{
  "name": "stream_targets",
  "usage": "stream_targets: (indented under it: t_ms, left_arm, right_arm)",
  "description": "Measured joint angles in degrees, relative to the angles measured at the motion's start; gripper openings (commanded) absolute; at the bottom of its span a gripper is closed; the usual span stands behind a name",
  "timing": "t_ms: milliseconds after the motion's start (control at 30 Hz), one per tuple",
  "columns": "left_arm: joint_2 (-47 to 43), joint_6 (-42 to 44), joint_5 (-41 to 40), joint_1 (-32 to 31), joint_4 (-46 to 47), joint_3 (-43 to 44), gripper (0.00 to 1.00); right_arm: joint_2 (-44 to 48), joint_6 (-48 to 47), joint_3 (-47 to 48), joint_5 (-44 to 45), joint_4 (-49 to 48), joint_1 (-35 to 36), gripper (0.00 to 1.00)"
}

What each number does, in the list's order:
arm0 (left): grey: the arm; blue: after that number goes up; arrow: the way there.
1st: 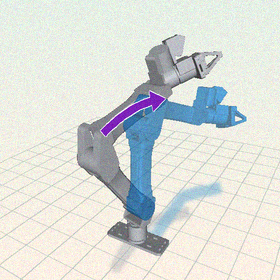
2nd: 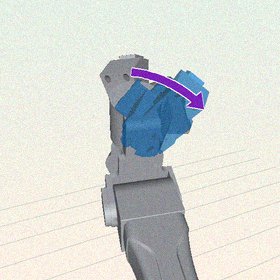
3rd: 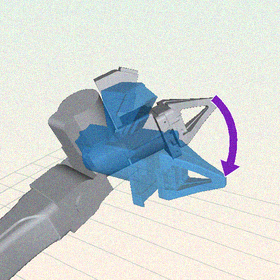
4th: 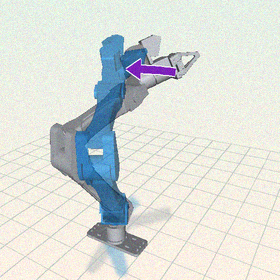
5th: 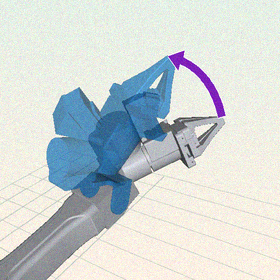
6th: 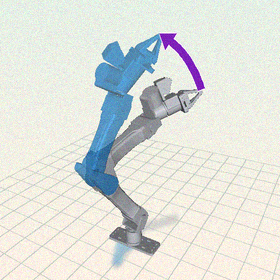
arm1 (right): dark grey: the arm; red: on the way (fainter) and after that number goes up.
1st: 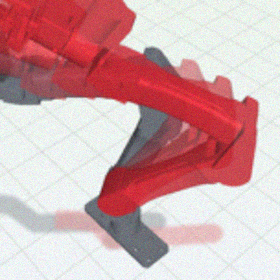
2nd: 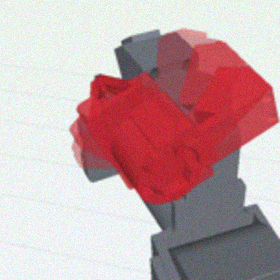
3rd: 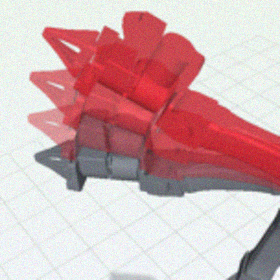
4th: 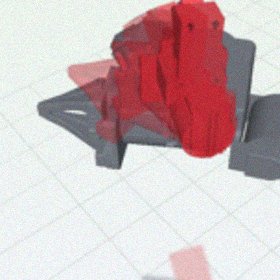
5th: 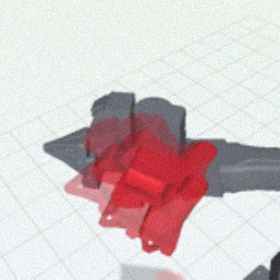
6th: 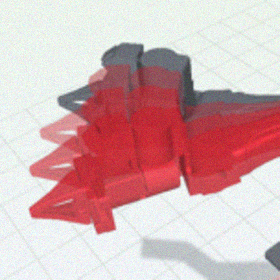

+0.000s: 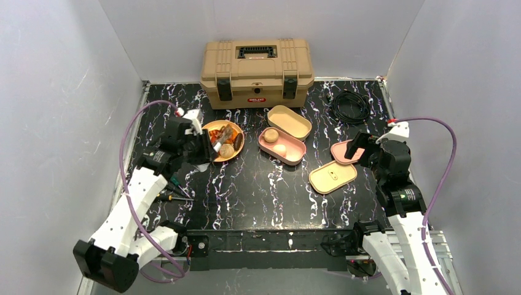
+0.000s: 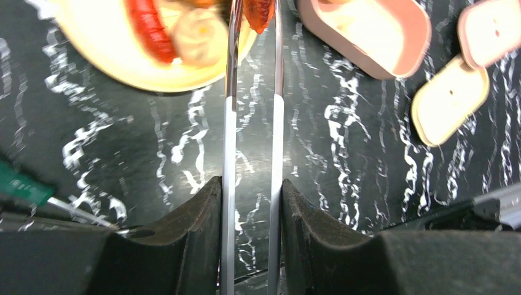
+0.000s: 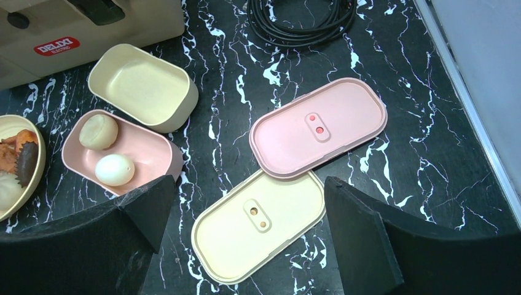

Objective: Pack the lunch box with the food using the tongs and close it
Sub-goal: Pick up the fake food from the plate, then place the fake food in the packing box.

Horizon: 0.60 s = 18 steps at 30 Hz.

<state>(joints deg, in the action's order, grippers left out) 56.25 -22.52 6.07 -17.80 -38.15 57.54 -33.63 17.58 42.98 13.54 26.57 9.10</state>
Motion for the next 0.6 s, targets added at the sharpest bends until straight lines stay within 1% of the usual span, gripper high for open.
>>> stream_targets:
  t_ms: [100, 200, 333, 600]
  left_arm:
    - [4.24, -0.68, -0.33, -6.10, 1.36, 3.48, 0.00]
    - [8.79, -1.84, -0.07, -10.62, 3.13, 7.13, 0.00]
    - [14.36, -3.93, -0.61, -14.21, 6.08, 10.93, 0.00]
    - [25.35, -8.61, -2.56, -19.41, 12.76, 14.51, 0.00]
  right_arm:
    - [0.26, 0.00, 0.00, 0.00, 0.04, 0.00, 1.00]
    - [0.33, 0.02, 0.00, 0.00, 0.04, 0.00, 1.00]
    - [0.42, 0.02, 0.00, 0.00, 0.09, 0.00, 1.00]
    - [0.70, 0.02, 0.00, -0.02, 0.11, 0.00, 1.00]
